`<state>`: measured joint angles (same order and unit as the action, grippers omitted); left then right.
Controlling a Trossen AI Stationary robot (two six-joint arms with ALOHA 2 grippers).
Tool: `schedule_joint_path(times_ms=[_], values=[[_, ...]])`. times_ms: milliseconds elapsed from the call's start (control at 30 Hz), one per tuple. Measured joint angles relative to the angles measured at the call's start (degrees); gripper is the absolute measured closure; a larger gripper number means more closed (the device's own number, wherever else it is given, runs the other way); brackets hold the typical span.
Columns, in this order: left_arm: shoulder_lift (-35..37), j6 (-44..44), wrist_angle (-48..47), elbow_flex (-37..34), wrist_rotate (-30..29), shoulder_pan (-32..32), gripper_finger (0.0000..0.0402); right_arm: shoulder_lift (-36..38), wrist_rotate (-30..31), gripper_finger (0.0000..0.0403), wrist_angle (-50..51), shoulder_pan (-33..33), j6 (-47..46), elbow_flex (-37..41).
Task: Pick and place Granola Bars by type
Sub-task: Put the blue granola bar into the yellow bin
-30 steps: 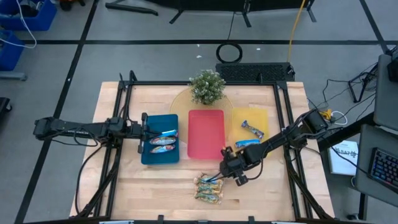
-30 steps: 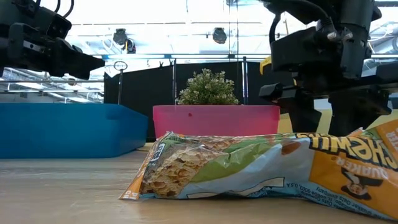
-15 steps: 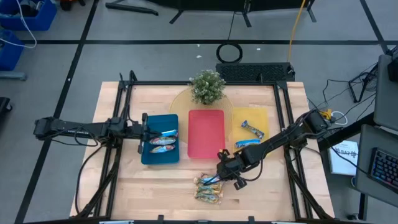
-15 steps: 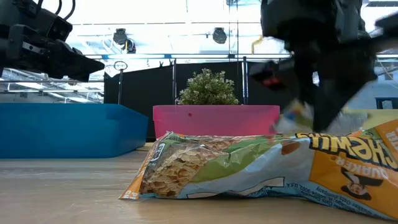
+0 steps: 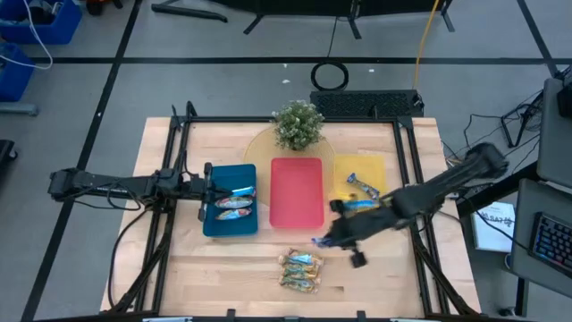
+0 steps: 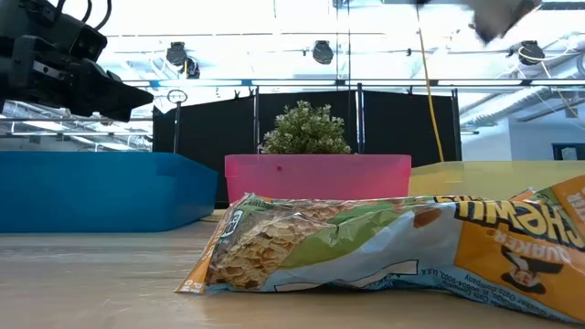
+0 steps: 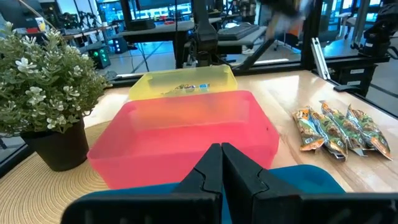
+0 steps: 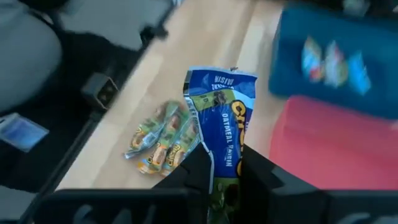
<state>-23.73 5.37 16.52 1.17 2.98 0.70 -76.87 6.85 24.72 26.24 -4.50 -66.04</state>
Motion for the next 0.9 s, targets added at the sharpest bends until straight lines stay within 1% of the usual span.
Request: schedule_joint_path(times_ms=[67, 233, 433, 533, 600, 667, 733, 900], values=[[0.0, 0.1, 0.0, 0.0, 0.0, 0.0, 0.0392, 6.2, 0.8, 0.0361, -0.1, 0.5, 2.8, 2.6], [0.0, 0.6, 0.0, 0.0, 0.0, 0.0, 0.0392, 22.5, 7.9, 0.0361, -0.2, -1.5, 3.7, 12.6], [0.0, 1.8, 0.0, 0.0, -0.1, 0.0, 0.0392, 41.4, 16.4, 0.0363, -3.1, -3.5, -1.9, 27.4], [0.0, 1.8, 0.0, 0.0, -0.1, 0.0, 0.0392, 46.7, 19.8, 0.0367, -1.2, -4.9, -6.8, 32.0], [0.0, 1.8, 0.0, 0.0, -0.1, 0.0, 0.0392, 46.7, 19.8, 0.0368, 1.1, -6.1, -9.3, 33.4], [0.0, 1.8, 0.0, 0.0, -0.1, 0.0, 0.0392, 44.3, 18.4, 0.0367, 3.8, -7.6, -12.0, 34.3], [0.0, 1.6, 0.1, 0.0, -0.2, 0.0, 0.0392, 40.5, 18.3, 0.0366, 4.2, -9.3, -14.2, 34.3], [0.0, 0.9, 0.3, 0.0, -0.8, 0.0, 0.0392, 29.7, 12.5, 0.0369, 5.5, -14.2, -15.6, 34.2]])
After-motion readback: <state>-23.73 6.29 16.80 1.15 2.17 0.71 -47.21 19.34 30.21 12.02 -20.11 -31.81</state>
